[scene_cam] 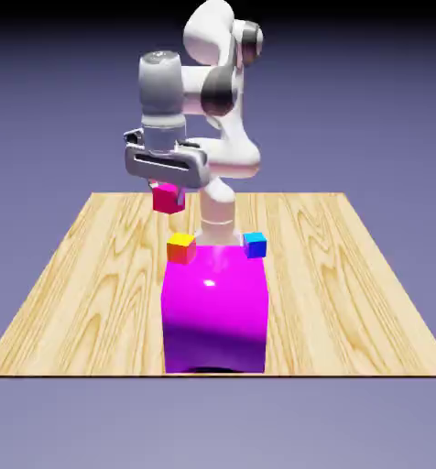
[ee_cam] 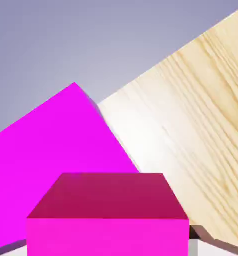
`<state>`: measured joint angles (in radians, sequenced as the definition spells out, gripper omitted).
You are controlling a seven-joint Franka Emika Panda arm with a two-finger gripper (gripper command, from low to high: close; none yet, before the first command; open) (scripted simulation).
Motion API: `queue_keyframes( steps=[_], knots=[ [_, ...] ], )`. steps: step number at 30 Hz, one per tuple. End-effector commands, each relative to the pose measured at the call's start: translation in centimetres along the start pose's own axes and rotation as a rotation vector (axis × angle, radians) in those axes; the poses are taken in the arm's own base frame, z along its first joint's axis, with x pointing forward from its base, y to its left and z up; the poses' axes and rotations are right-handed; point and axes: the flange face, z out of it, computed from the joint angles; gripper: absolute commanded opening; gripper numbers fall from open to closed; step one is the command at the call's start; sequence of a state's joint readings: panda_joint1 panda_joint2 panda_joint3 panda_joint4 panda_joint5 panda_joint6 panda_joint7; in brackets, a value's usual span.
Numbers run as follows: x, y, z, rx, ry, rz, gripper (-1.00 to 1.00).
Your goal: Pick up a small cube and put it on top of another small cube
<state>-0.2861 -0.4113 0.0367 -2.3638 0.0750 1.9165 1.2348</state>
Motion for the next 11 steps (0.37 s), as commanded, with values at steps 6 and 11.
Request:
queue_keyframes(
  steps=[6, 11],
  knots=[
    [0.1, 0.9, 6.4, -0.058, -0.02, 0.076, -1.0],
    [0.1, 1.0, 7.1, -0.058, -0.02, 0.076, 1.0]
  ],
)
